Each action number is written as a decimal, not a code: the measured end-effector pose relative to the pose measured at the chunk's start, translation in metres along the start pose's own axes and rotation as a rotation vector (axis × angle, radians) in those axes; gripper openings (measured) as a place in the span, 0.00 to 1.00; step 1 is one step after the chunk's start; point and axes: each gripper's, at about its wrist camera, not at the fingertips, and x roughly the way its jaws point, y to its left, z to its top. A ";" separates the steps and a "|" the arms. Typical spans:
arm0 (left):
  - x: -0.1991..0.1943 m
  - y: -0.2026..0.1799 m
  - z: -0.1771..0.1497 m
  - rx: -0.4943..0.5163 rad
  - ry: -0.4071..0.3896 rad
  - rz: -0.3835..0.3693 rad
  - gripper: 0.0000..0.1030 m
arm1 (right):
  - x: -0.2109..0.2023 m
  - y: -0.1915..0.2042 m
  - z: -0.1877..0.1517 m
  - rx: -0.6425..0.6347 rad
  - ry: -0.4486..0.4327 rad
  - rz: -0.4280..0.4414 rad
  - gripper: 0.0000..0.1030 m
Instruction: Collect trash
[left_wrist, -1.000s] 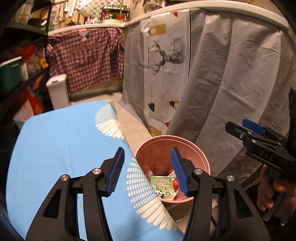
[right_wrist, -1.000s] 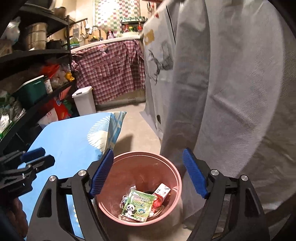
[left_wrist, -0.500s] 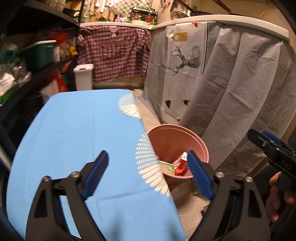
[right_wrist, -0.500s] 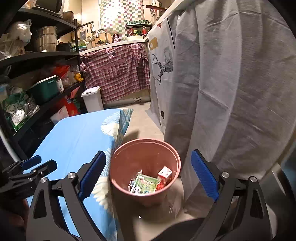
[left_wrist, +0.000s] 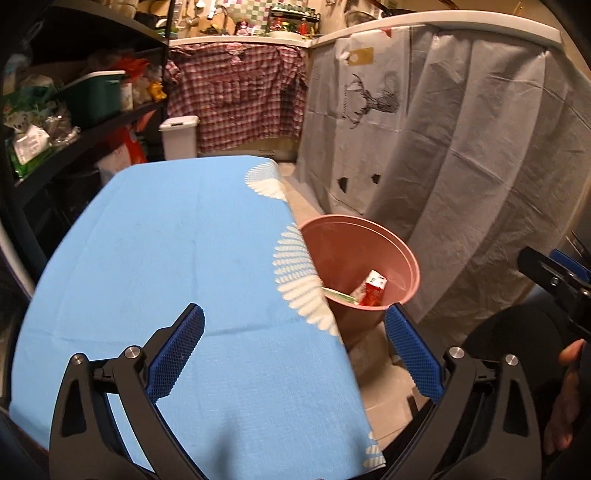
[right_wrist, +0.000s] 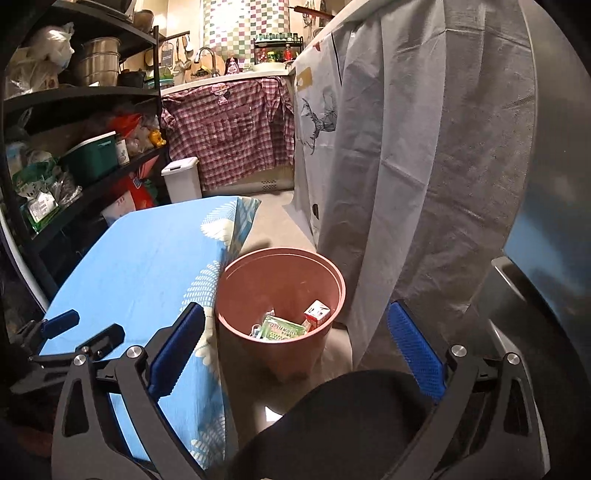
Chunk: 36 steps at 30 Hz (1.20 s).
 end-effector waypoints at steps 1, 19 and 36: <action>0.002 -0.002 -0.001 0.010 0.002 0.001 0.93 | 0.002 0.001 -0.001 -0.007 0.006 -0.007 0.95; 0.007 -0.004 -0.002 0.008 -0.005 0.014 0.92 | 0.013 0.000 0.000 0.001 0.013 -0.015 0.95; 0.003 -0.006 -0.002 0.017 -0.019 0.015 0.93 | 0.014 0.002 -0.001 -0.009 0.010 -0.017 0.95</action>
